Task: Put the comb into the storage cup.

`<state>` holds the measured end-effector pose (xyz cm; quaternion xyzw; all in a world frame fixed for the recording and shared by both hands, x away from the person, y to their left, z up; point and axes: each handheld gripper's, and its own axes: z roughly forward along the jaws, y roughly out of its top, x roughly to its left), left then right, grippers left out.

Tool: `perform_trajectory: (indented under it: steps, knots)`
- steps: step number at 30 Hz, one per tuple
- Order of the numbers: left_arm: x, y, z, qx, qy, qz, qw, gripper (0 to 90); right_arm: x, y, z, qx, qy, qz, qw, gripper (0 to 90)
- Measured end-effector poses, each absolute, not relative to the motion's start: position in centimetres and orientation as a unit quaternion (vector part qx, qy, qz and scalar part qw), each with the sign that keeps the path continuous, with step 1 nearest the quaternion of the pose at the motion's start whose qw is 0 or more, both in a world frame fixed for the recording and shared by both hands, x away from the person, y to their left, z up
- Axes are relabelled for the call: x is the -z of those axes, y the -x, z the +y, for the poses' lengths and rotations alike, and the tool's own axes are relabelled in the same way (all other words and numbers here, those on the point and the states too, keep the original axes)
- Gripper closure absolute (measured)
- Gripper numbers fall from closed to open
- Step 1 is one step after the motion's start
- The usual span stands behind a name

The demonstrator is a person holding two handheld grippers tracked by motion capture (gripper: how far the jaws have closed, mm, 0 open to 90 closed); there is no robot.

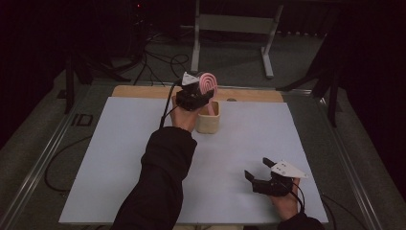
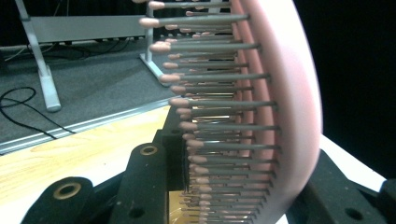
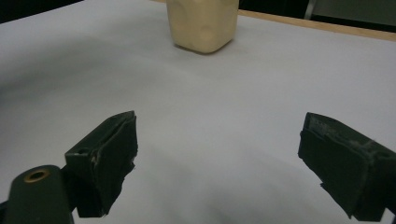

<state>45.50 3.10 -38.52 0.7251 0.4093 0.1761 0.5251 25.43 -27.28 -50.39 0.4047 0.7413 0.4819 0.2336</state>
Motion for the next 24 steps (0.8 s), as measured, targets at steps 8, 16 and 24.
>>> perform_trajectory:
  steps: [8, 16, 24]
  knots:
    - [38.8, -45.4, 3.0, -0.175, -0.727, 0.409, 0.523, 64.5, 50.4, -25.4, -27.3, -0.481, -0.405, 0.742, 0.234, 11.6]
    - [39.2, -45.4, 2.8, -0.173, -0.729, 0.41, 0.521, 64.4, 50.4, -25.4, -27.2, -0.48, -0.405, 0.742, 0.234, 11.6]
    - [39.8, -45.3, 2.7, -0.172, -0.73, 0.411, 0.518, 64.4, 50.4, -25.4, -27.2, -0.478, -0.407, 0.743, 0.233, 11.6]
